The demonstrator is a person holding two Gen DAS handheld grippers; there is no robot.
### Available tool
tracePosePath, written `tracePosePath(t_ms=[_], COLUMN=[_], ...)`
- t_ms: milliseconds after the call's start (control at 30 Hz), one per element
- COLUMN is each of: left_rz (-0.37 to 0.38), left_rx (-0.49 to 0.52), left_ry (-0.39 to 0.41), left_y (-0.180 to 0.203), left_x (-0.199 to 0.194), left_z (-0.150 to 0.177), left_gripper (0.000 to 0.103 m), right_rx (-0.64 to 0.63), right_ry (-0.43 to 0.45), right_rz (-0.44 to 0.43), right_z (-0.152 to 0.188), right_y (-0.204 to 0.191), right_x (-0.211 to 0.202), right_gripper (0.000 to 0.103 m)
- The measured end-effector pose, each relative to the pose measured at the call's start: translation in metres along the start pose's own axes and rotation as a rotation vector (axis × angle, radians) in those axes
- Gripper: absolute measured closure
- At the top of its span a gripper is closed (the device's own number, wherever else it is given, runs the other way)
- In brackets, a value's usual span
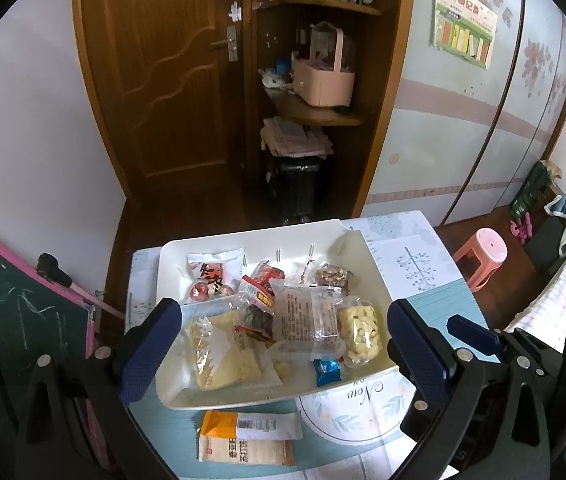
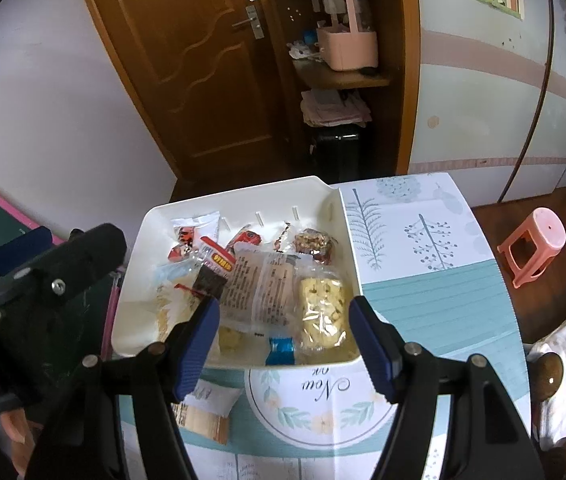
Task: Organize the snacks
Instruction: 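Move both tools back toward the wafer stick and cracker pack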
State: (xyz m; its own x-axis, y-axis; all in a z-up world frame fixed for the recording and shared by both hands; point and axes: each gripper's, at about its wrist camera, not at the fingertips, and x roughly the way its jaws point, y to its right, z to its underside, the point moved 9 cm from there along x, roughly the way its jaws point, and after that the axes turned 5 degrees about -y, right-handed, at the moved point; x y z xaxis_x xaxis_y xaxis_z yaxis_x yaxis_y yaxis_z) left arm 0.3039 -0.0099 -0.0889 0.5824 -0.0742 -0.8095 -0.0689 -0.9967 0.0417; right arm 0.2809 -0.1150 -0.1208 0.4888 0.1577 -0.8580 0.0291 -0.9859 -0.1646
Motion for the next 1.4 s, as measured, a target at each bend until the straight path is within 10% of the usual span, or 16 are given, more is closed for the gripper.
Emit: tracePosePath(t_ms=[700,1400], left_rz=[-0.080,-0.207], left_rx=[-0.117,-0.402], left_ry=[0.041,-0.323], left_y=[-0.044,-0.143], left_x=[-0.074,0.071], left_z=[0.085,0.247], left_gripper=[0.001,0.001], right_rx=[-0.239,-0.588], right_ry=[0.023,-0.152], right_rz=[-0.064,-0.116], right_z=[0.059,0.133], right_y=[-0.048,-0.103], right_x=[-0.043,0.085], right_gripper=[0.036,0.036])
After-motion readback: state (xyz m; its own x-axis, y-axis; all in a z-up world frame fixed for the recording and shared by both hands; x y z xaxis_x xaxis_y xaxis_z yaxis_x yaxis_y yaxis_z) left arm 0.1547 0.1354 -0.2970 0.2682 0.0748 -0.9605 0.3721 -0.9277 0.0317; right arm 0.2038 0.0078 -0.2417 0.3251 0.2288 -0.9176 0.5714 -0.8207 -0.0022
